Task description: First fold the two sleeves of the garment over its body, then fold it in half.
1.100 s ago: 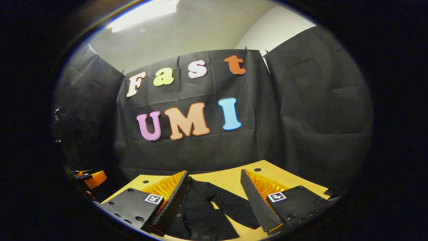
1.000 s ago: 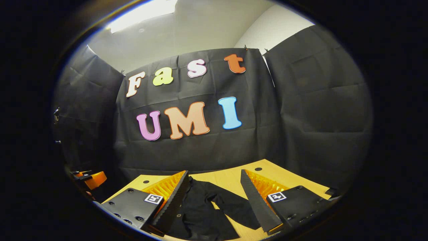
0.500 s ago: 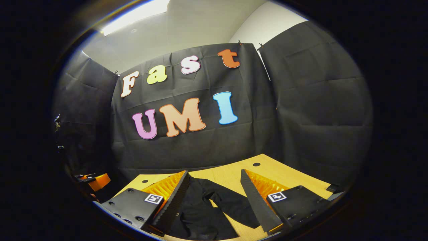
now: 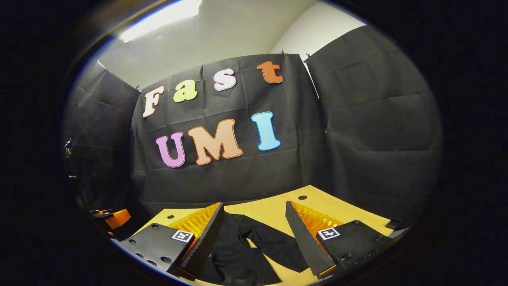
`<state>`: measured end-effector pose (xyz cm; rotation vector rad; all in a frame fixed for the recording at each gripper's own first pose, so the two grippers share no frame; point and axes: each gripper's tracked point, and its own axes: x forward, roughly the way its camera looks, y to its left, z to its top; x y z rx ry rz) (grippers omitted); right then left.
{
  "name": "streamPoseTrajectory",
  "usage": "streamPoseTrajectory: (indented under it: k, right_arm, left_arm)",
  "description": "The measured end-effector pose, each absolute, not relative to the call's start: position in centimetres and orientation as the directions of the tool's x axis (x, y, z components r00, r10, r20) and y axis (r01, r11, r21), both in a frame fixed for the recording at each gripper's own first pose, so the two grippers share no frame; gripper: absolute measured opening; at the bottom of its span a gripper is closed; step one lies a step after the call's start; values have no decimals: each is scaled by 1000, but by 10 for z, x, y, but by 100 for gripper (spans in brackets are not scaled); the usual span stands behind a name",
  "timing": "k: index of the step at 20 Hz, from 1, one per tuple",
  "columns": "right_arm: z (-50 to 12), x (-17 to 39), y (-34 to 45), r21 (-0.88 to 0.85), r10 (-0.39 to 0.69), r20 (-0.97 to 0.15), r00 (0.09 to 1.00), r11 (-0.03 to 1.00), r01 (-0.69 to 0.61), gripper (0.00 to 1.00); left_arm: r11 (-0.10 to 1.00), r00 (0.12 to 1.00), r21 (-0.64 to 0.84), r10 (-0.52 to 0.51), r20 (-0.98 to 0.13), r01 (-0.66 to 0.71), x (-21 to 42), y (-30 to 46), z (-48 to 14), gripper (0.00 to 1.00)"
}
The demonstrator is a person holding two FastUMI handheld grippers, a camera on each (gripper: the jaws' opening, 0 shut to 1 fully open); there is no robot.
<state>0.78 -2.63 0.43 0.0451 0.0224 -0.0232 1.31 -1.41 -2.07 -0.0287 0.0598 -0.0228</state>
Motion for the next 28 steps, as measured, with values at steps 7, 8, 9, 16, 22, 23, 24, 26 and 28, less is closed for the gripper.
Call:
streamPoseTrajectory:
  k: [7,8,9,16,22,23,24,26,28]
  right_arm:
    - [-4,11,-21,45,6,-38,999,999,-4,97]
    - [-6,11,-19,46,15,-41,999,999,-13,97]
    - [-7,13,-17,48,26,-46,999,999,-23,97]
    - [-14,26,0,40,101,-69,993,994,-98,97]
    - [-22,36,7,40,139,-101,985,990,-135,97]
    - [-23,36,6,35,140,-102,985,990,-137,97]
    - [-23,38,7,34,141,-102,985,990,-138,97]
    - [-27,39,5,33,140,-107,984,990,-137,97]
    - [-30,38,3,28,136,-113,984,991,-133,97]
  left_arm:
    - [1000,998,-6,3,-66,-3,6,-6,-22,93]
    - [1000,998,-1,11,-65,-11,5,-5,-22,94]
    - [1000,998,1,21,-65,-21,3,-3,-22,94]
    - [996,994,35,80,-71,-78,-13,8,-21,94]
    - [993,990,33,118,-82,-116,-23,19,-23,94]
    - [992,989,35,123,-82,-120,-24,20,-23,94]
    - [991,988,39,128,-84,-125,-25,23,-24,94]
    - [990,987,48,133,-89,-129,-27,25,-26,94]
    - [989,986,57,140,-90,-135,-29,28,-27,94]
